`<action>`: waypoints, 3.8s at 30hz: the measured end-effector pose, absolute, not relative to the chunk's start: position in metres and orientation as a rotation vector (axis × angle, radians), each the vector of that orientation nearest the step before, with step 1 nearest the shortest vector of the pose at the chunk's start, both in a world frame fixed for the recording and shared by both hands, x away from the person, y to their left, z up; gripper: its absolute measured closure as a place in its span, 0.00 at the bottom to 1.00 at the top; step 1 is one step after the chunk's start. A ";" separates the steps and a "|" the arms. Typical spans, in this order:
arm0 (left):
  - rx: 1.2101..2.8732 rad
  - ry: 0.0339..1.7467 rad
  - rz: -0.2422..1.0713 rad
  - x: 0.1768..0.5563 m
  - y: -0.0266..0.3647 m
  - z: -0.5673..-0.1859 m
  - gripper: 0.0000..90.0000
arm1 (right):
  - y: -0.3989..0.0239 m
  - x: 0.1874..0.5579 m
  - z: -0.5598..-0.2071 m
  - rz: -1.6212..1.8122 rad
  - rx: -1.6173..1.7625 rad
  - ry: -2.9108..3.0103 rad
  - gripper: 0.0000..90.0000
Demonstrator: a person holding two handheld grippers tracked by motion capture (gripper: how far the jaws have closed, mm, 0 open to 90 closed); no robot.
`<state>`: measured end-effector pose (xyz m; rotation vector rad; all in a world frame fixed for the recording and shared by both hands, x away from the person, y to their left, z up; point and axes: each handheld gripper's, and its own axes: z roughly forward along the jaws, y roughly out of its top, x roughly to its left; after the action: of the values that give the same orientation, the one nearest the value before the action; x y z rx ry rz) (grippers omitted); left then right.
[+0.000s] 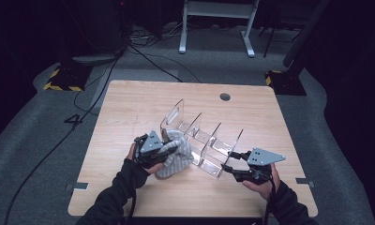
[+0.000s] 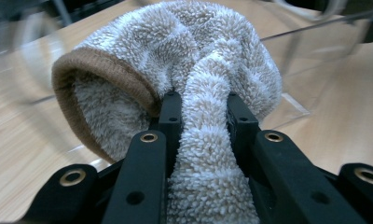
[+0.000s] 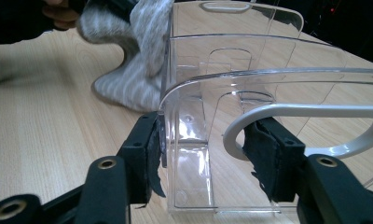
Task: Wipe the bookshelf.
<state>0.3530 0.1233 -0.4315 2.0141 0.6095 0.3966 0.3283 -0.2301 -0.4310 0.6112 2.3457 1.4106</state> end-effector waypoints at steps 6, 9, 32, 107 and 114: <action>2.036 0.503 0.310 0.340 0.085 -0.435 0.82 | -0.230 0.328 -0.431 1.411 0.612 2.343 0.53; 2.061 0.441 0.265 0.331 0.061 -0.441 0.82 | -0.230 0.328 -0.431 1.407 0.615 2.342 0.53; 2.062 0.522 0.416 0.346 0.092 -0.434 0.82 | -0.230 0.328 -0.431 1.419 0.601 2.353 0.53; 1.992 0.610 0.429 0.370 0.108 -0.432 0.80 | -0.224 0.340 -0.432 1.433 0.577 2.385 0.50; 1.923 0.780 0.573 0.408 0.143 -0.430 0.79 | -0.221 0.341 -0.433 1.418 0.562 2.391 0.51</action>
<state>0.4083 0.1434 -0.4303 1.9230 0.7804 0.5734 0.3410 -0.2214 -0.4327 0.5618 2.3908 1.4184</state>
